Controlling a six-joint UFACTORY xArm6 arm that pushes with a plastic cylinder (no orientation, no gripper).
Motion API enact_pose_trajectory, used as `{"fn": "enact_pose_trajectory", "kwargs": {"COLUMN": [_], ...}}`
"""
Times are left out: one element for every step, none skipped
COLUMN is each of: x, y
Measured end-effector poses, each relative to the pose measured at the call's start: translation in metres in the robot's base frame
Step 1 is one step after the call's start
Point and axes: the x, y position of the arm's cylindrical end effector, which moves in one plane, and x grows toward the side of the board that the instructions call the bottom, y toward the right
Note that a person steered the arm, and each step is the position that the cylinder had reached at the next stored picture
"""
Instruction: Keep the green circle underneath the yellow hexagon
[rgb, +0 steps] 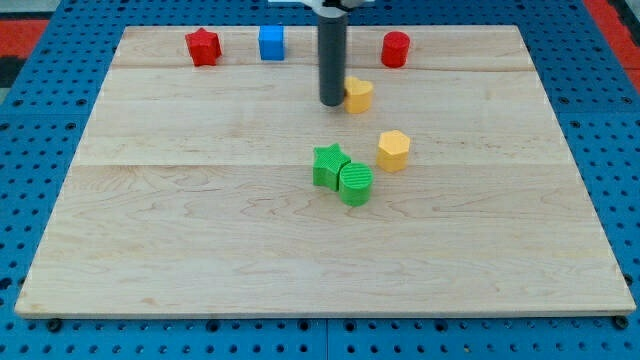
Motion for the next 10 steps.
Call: {"fn": "enact_pose_trajectory", "kwargs": {"x": [0.0, 0.001, 0.023, 0.049, 0.078, 0.106, 0.131, 0.155, 0.158, 0.158], "y": [0.016, 0.041, 0.031, 0.003, -0.002, -0.018, -0.023, -0.023, -0.007, -0.008]}}
